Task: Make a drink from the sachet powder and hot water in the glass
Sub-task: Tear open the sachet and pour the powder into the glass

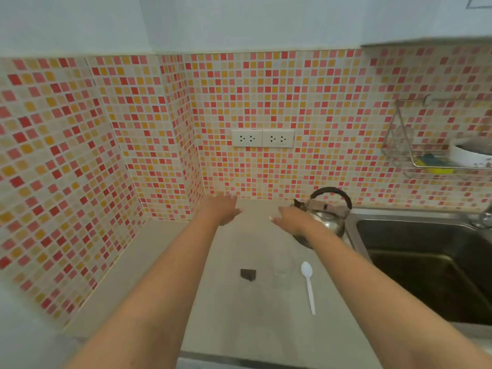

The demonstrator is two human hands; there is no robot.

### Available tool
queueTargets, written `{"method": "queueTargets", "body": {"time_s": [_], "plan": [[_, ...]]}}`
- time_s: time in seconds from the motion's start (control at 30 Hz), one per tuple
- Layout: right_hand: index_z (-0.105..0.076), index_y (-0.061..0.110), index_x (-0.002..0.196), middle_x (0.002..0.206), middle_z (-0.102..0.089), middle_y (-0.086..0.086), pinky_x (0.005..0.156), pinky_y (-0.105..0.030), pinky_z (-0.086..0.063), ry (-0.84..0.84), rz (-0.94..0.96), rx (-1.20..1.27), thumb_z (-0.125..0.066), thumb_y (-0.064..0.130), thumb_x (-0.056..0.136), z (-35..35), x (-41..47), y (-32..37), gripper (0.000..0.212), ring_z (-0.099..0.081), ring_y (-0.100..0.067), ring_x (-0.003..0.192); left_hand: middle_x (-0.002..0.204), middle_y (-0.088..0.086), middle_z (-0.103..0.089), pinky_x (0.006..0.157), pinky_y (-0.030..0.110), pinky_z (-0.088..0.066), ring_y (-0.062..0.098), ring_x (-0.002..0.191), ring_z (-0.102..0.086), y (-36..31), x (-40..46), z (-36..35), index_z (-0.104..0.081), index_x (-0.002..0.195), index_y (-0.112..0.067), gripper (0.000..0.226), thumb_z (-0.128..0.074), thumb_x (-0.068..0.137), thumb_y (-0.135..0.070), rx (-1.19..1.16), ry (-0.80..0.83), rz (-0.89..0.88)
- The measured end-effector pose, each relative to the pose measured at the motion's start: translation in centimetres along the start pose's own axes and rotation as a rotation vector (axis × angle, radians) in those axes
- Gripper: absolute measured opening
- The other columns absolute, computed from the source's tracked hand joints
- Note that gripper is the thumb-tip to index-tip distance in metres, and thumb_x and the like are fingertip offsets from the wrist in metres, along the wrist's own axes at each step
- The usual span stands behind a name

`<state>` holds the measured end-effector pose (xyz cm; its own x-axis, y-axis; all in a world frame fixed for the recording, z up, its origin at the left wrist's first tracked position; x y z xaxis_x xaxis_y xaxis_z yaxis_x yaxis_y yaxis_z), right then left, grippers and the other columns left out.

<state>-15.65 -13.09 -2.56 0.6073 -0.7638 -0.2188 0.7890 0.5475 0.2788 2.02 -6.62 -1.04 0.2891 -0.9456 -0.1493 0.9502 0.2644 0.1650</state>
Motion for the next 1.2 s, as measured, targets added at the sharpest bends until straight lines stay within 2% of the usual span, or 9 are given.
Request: {"method": "queueTargets", "body": {"time_s": [0.17,0.23,0.37,0.47,0.57,0.63,0.83,0.97,1.2], "plan": [[-0.042,0.010,0.140,0.146,-0.045,-0.012,0.106,-0.041,-0.040,0.059,0.111,-0.040,-0.047,0.040,0.096,-6.5,0.4,4.0,0.054,-0.045,-0.029,0.131,0.138,0.011,-0.052,0.097,0.042,-0.043,0.030,0.126,-0.049,0.0,-1.7,-5.8,-0.040,0.141,-0.014,0.049,-0.035,0.101,-0.040,0.063,0.052,-0.061],[-0.050,0.009,0.134,0.139,-0.052,-0.013,0.102,-0.040,-0.044,0.077,0.148,-0.065,-0.050,0.035,0.095,-9.3,0.7,4.9,0.047,-0.051,-0.030,0.124,0.134,0.010,-0.055,0.097,0.041,-0.043,0.029,0.124,-0.051,-0.4,-2.2,-8.4,-0.049,0.136,-0.014,0.043,-0.042,0.100,-0.036,0.078,0.077,-0.096],[-0.061,0.003,0.113,0.117,-0.065,-0.018,0.082,-0.035,-0.050,0.158,0.200,-0.143,-0.048,0.021,0.093,-15.1,0.3,5.6,0.030,-0.063,-0.034,0.104,0.132,0.009,-0.057,0.099,0.040,-0.042,0.028,0.126,-0.050,-2.2,-3.2,-13.6,-0.057,0.130,-0.014,0.036,-0.051,0.097,-0.027,0.060,0.147,-0.132],[-0.053,0.004,0.125,0.124,-0.061,-0.019,0.087,-0.037,-0.051,0.204,0.202,-0.190,-0.045,0.012,0.092,-18.8,0.0,4.8,0.035,-0.062,-0.033,0.108,0.129,0.014,-0.059,0.096,0.041,-0.045,0.031,0.120,-0.054,-4.0,-4.0,-16.6,-0.060,0.125,-0.009,0.032,-0.050,0.096,-0.016,-0.017,0.185,-0.143],[-0.039,-0.002,0.138,0.147,-0.039,-0.022,0.096,-0.039,-0.046,0.208,0.223,-0.220,-0.042,0.004,0.092,-21.2,0.1,3.5,0.047,-0.051,-0.031,0.125,0.121,0.020,-0.060,0.089,0.043,-0.047,0.037,0.110,-0.060,-5.2,-4.6,-18.4,-0.061,0.116,0.000,0.029,-0.043,0.094,-0.009,-0.121,0.203,-0.102],[-0.032,-0.004,0.142,0.155,-0.026,-0.020,0.098,-0.040,-0.045,0.170,0.262,-0.243,-0.039,0.001,0.093,-21.8,0.3,3.1,0.050,-0.044,-0.029,0.131,0.119,0.023,-0.060,0.088,0.043,-0.046,0.039,0.109,-0.059,-5.7,-4.7,-19.1,-0.059,0.114,0.003,0.030,-0.040,0.095,-0.009,-0.232,0.201,-0.051],[-0.049,-0.006,0.128,0.144,-0.041,-0.023,0.088,-0.043,-0.046,0.089,0.301,-0.279,-0.036,-0.001,0.092,-22.2,0.7,3.0,0.039,-0.054,-0.033,0.118,0.121,0.023,-0.059,0.091,0.041,-0.043,0.037,0.113,-0.054,-6.2,-4.6,-19.9,-0.060,0.112,0.007,0.033,-0.034,0.097,-0.005,-0.443,0.144,0.048],[-0.059,-0.003,0.114,0.124,-0.056,-0.021,0.083,-0.044,-0.047,0.051,0.295,-0.290,-0.039,-0.003,0.087,-22.3,0.8,2.9,0.033,-0.058,-0.035,0.108,0.118,0.022,-0.060,0.089,0.039,-0.043,0.036,0.110,-0.055,-6.4,-4.6,-19.8,-0.062,0.109,0.007,0.031,-0.036,0.096,-0.004,-0.411,0.082,0.046],[-0.063,0.001,0.103,0.111,-0.064,-0.019,0.079,-0.042,-0.048,0.056,0.287,-0.271,-0.043,-0.005,0.083,-21.9,0.6,3.2,0.029,-0.064,-0.036,0.100,0.107,0.018,-0.065,0.076,0.039,-0.046,0.033,0.102,-0.060,-7.2,-4.8,-19.7,-0.066,0.099,-0.002,0.026,-0.042,0.088,-0.002,-0.205,0.074,-0.085]]}}
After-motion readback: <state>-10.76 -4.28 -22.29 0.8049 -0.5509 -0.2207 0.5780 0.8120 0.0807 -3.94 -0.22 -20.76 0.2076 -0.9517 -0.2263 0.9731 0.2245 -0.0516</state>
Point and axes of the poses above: each hand's wrist, its own x-axis towards the middle knuckle, its own z-axis out of the back of the hand, y = z × x, the point moved 7 cm from there along x, towards the middle knuckle
